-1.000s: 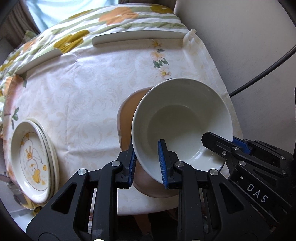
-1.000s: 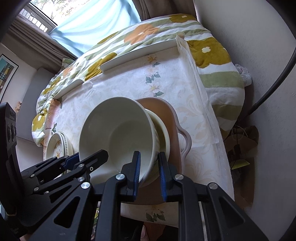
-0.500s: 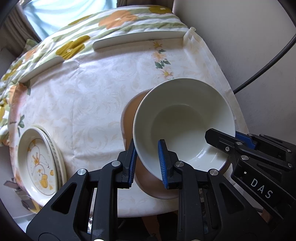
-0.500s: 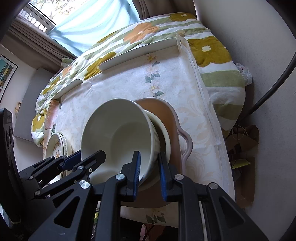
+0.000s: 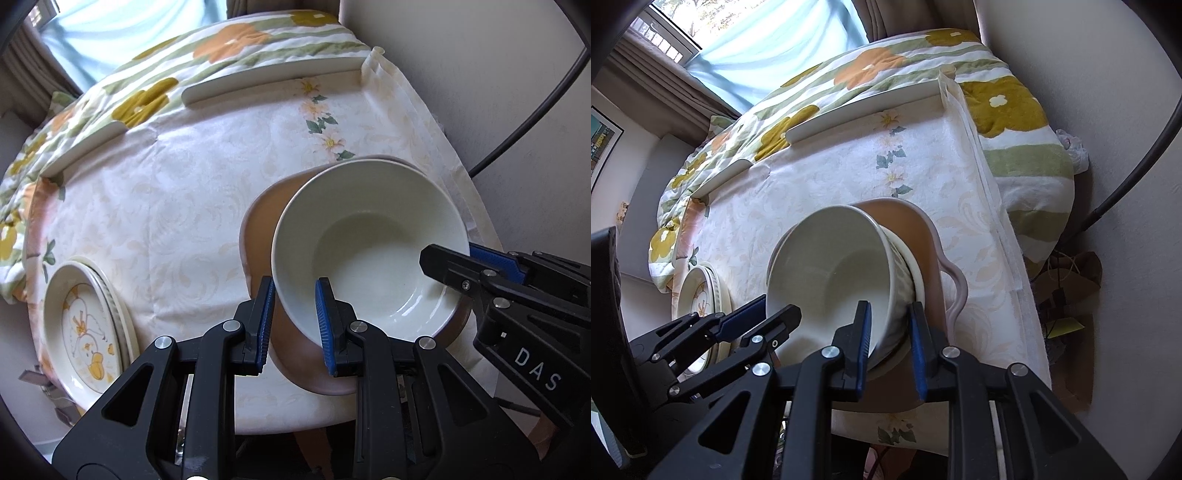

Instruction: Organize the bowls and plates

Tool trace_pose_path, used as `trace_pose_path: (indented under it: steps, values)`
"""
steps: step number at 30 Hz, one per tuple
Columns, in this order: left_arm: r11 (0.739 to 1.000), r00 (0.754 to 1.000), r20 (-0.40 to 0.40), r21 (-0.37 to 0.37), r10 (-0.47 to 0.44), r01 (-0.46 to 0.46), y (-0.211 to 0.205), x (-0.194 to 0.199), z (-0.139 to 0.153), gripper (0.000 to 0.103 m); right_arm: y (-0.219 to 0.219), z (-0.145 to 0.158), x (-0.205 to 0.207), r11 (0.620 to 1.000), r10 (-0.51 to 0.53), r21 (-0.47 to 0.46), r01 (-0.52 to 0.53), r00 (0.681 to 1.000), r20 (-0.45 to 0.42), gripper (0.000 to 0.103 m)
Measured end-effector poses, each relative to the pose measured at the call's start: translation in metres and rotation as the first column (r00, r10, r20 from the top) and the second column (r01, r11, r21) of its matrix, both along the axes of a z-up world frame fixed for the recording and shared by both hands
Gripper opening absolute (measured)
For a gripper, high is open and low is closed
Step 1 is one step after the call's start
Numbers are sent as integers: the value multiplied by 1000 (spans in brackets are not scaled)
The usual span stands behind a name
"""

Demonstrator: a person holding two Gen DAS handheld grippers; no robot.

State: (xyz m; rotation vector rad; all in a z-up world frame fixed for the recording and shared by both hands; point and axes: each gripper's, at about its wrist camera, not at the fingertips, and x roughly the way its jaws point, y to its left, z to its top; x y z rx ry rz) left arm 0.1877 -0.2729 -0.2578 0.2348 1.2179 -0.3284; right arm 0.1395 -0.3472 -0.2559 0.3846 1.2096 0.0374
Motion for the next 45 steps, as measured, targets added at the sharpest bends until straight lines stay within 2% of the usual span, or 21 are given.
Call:
trace_pose_path:
  steps: [8, 11, 15, 17, 18, 19, 21, 22, 23, 27, 30, 35, 39, 41, 44, 45]
  values:
    - [1000, 1000, -6, -19, 9, -9, 1, 0, 6, 20, -1, 2, -2, 1000, 3, 12, -3, 1000, 1, 19]
    - [998, 1000, 22, -58, 13, -11, 10, -3, 29, 20, -9, 18, -8, 999, -1, 50, -1, 999, 38, 20]
    - [993, 993, 114, -118, 15, -1, 32, -16, 74, 22, -20, 58, -21, 998, 49, 21, -51, 993, 111, 20]
    - [992, 990, 142, -130, 11, 8, 41, -24, 87, 49, -23, 71, -26, 995, 97, -2, -98, 987, 128, 20]
    - [992, 986, 164, -123, 9, 12, 45, -28, 90, 88, -23, 76, -28, 992, 129, -23, -127, 983, 127, 20]
    - [994, 982, 191, -111, 5, 17, 49, -33, 93, 102, -22, 80, -31, 985, 170, -57, -164, 978, 117, 23]
    - [995, 976, 219, -92, -11, 32, 55, -37, 93, 103, -18, 82, -34, 968, 232, -123, -220, 968, 99, 45]
    - [997, 981, 192, -70, -25, 39, 56, -37, 87, 103, -16, 80, -36, 956, 261, -161, -245, 961, 90, 64]
    - [997, 986, 161, -58, -35, 45, 57, -35, 82, 103, -15, 77, -36, 948, 278, -185, -260, 958, 76, 71]
    - [996, 995, 60, -35, -76, 78, 62, -28, 56, 103, -21, 52, -25, 927, 270, -259, -271, 962, -43, 71]
    - [995, 995, -13, -31, -96, 95, 59, -21, 34, 102, -19, 34, -21, 924, 271, -254, -285, 958, -92, 71]
    - [992, 987, -107, -40, -121, 117, 54, -9, 7, 101, -1, 10, -14, 887, 334, -275, -372, 926, -176, 71]
    - [990, 973, -180, -33, -142, 138, 48, -1, -17, 86, 3, -9, -4, 881, 347, -253, -400, 909, -230, 70]
    - [989, 969, -202, -61, -146, 136, 46, 2, -24, 84, 4, -18, 0, 878, 356, -240, -415, 899, -254, 60]
    - [987, 963, -216, -43, -159, 154, 39, 5, -31, 76, 7, -28, 5, 875, 373, -213, -436, 885, -277, 48]
    - [986, 961, -221, -40, -165, 160, 36, 6, -33, 70, 8, -31, 6, 874, 379, -203, -442, 880, -284, 45]
